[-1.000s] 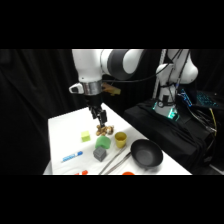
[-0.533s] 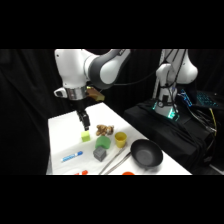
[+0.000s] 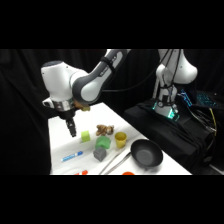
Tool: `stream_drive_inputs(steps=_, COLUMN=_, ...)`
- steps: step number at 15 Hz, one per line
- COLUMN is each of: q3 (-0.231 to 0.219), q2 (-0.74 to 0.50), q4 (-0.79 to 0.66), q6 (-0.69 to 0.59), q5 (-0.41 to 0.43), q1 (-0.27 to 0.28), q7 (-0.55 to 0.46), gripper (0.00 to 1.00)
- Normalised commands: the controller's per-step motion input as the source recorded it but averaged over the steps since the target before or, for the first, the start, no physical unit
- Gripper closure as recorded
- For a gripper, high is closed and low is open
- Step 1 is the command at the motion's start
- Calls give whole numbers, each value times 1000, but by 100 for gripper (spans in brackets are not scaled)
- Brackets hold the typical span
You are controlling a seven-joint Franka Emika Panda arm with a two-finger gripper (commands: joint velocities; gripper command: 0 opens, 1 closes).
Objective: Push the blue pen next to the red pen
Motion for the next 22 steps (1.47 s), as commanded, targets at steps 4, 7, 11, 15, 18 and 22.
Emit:
stream_drive_inputs(steps=4, q3=-16, q2=457, q4=676, q6=-157, q5=-84, q1=-59, q7=17, gripper=0)
stream_drive_inputs(steps=7, q3=15, q2=449, q4=638, q6=-189, q5=-47, q1=-76, q7=-40, gripper=0)
stream_drive_inputs(steps=11, q3=32, q2=390, q4=578, q6=-200, q5=-24, q1=-72, q7=-70, gripper=0)
stream_drive_inputs(steps=15, q3=37, q2=328, q4=513, q6=-198, q5=-13, q1=-69, q7=-86, gripper=0)
stream_drive_inputs(steps=18, q3=39, q2=300, q4=465, q6=-184, q5=-9, q1=-61, q7=-92, gripper=0)
stream_drive_inputs(steps=22, q3=37, q2=247, q4=413, q6=-167, q5=-18, q1=-26, q7=-76, gripper=0)
